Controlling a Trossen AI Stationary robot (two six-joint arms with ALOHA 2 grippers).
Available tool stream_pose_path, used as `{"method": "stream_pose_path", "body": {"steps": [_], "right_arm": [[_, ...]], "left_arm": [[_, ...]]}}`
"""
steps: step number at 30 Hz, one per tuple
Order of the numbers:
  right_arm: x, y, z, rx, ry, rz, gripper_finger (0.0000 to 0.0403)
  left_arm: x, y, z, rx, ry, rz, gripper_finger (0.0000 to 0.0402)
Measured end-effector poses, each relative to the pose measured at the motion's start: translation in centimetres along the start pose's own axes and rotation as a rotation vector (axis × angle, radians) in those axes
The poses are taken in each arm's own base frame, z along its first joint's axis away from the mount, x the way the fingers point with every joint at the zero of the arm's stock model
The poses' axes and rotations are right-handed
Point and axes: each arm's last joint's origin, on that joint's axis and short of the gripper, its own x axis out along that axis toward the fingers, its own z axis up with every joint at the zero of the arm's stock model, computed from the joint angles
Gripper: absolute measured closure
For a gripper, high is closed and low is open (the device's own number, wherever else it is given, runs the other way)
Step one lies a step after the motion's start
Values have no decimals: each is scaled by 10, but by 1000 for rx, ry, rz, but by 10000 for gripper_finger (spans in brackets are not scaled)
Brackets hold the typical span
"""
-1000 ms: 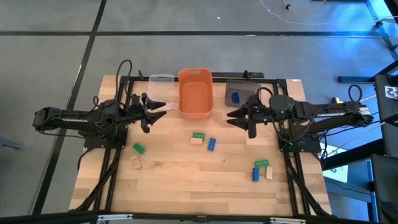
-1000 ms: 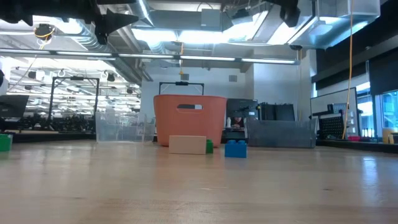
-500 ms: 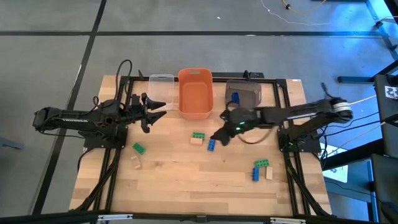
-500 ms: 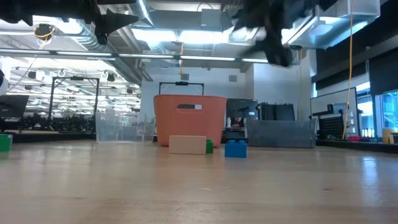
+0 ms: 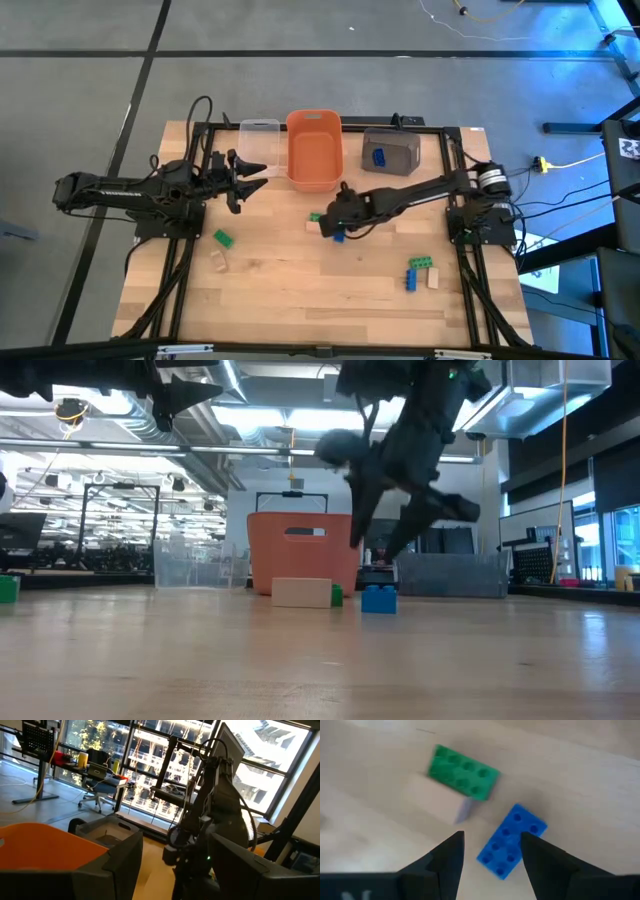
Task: Sort & place blocks by color
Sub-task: Put the top blue game piece into the black bin
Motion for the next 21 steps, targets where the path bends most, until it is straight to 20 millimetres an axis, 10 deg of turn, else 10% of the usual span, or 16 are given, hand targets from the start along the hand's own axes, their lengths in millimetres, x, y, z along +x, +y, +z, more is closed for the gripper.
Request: {"method": "stream_pose_path", "body": {"steps": [21], "right_arm": [[-1,-7,-4,-80,-22,-75,179]], "left_arm": [[0,0,0,0,1,-4,185]]}}
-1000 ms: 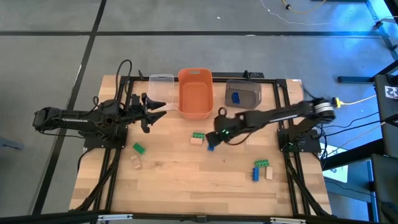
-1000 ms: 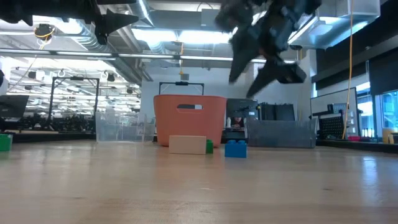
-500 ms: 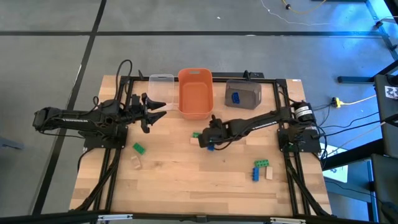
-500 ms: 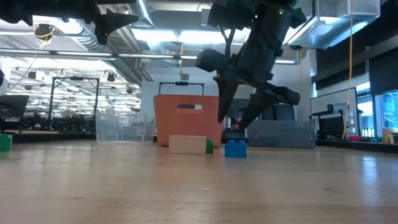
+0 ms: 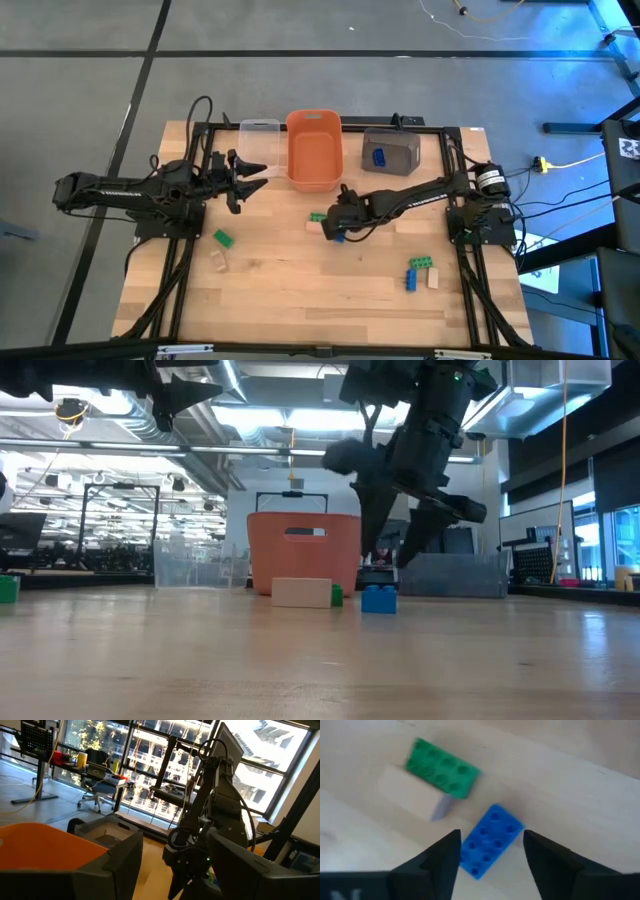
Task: Sort & place blocks by color
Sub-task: Put the top blue game piece into the black bin
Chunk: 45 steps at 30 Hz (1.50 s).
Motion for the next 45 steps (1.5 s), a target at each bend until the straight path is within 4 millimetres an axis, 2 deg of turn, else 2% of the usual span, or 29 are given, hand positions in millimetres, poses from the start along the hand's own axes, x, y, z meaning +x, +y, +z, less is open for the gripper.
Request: {"method": "stream_pose_path", "body": {"steps": [4,7,17,29,35,38,42,45], "right_arm": [[0,-2,1,81,-17,-18,137],[0,-1,1,183,-10,-4,120],[-1,6,-10,223,-68,30,116],[35,4,-22,298,-20,-62,116],[37,5,-29,273,-28,-61,116],[37,5,-31,207,-36,-69,116],[37,1,-32,183,-11,-112,143],[36,-3,-33,137,9,-151,206]], "left_arm": [[0,0,0,0,0,0,185],[0,0,0,0,0,0,185],[0,0,0,0,0,0,185],[0,0,0,-1,-4,-1,185],[0,0,0,-1,-4,0,185],[0,0,0,-1,-3,0,185],[0,0,0,-1,-2,0,185],[0,0,0,-1,-2,2,185]]}}
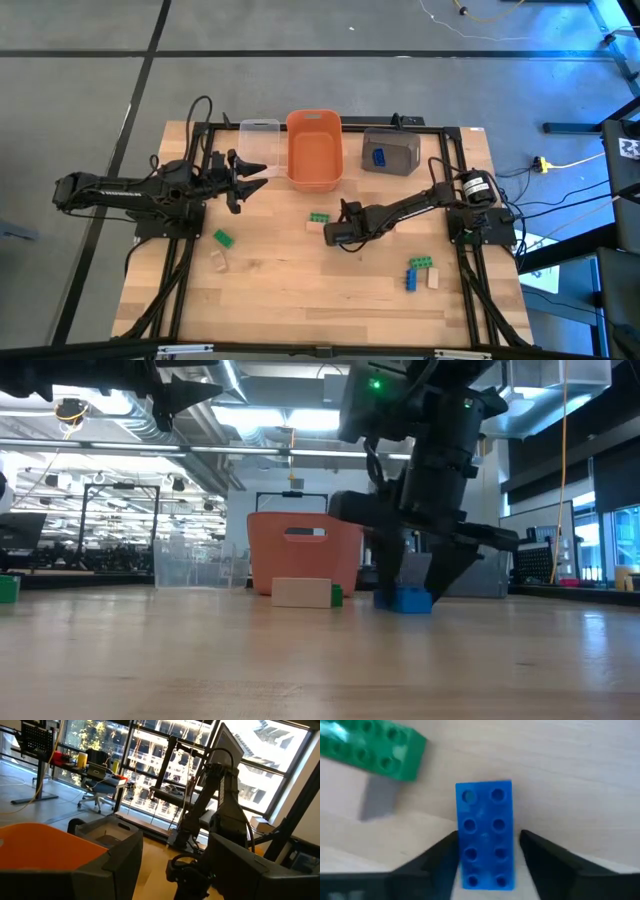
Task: Sort & place blocks by color
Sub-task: Put the top blue game piece into the black bin
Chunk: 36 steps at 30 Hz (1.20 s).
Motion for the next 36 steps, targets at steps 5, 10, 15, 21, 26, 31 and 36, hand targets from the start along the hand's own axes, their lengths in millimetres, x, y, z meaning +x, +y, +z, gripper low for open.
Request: {"method": "stream_pose_path", "body": {"steps": [5,10,15,21,26,31,36], "right_arm": [[-5,-7,0,-168,36,-55,263],[-19,-38,1,-275,61,-115,263],[-39,-83,4,-247,30,47,263],[-65,-113,6,-252,-124,570,263],[-84,-126,12,-200,-269,859,263],[-94,-130,16,-196,-354,888,263],[-98,-127,17,-210,-379,932,263]], "left_arm": [[0,0,0,0,-3,13,185],[0,1,0,0,-6,19,185],[0,1,0,1,-6,27,185],[0,1,0,1,-6,28,185],[0,1,0,0,-6,28,185],[0,1,0,-1,-8,34,185],[0,1,0,-10,-8,34,185]]}}
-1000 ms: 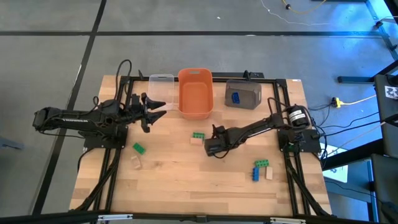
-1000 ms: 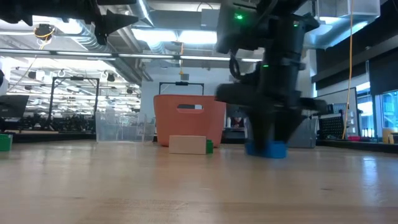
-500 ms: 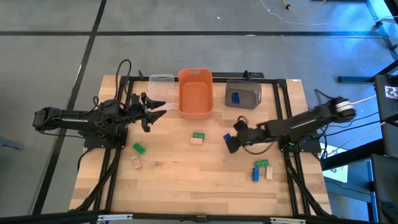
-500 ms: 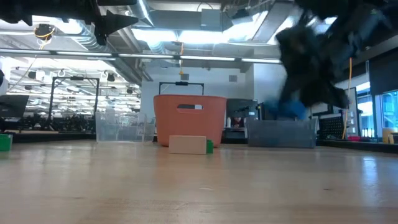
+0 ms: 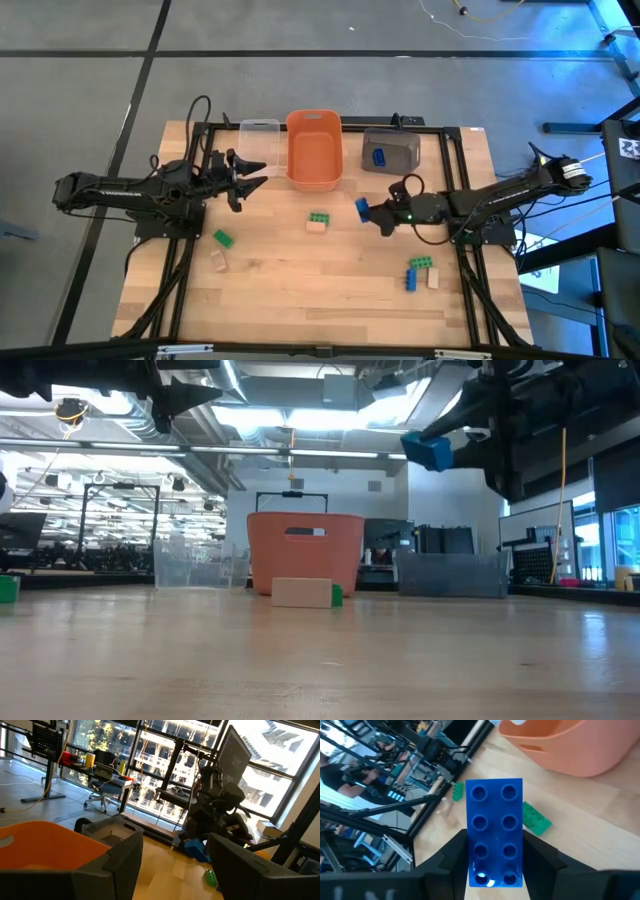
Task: Sort & place blocks by color
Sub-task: Put the top blue game piece into the black bin
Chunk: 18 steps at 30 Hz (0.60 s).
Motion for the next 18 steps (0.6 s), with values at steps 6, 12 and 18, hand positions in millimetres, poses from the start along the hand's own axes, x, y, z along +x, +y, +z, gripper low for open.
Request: {"method": "stream_pose_path", "body": {"steps": [6,12,18], "right_arm": [[0,4,4,-31,-35,46,263],[0,15,18,-75,-126,159,263],[-1,35,47,-176,-210,197,263]], "left_arm": [[0,0,0,-73,5,-15,185],[0,-2,-1,-129,27,-68,185],[0,-2,0,-131,18,-64,185]]}}
